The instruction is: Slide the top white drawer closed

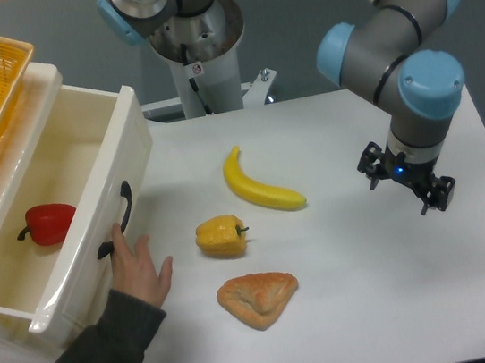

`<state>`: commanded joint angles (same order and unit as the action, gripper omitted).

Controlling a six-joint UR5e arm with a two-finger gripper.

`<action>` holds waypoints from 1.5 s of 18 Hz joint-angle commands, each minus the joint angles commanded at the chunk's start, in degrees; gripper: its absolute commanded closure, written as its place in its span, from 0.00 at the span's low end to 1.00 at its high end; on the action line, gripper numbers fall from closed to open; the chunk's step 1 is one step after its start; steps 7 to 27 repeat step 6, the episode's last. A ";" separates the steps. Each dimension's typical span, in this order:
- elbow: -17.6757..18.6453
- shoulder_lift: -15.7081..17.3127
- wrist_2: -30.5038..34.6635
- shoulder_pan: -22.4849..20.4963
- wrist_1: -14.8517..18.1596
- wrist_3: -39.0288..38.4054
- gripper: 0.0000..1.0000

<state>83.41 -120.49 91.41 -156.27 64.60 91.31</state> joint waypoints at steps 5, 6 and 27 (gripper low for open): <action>-1.76 -1.24 -0.09 -0.44 -0.09 0.09 0.00; -1.94 -1.24 -0.09 -0.44 0.00 0.01 0.00; -1.94 -1.24 -0.09 -0.44 0.00 0.01 0.00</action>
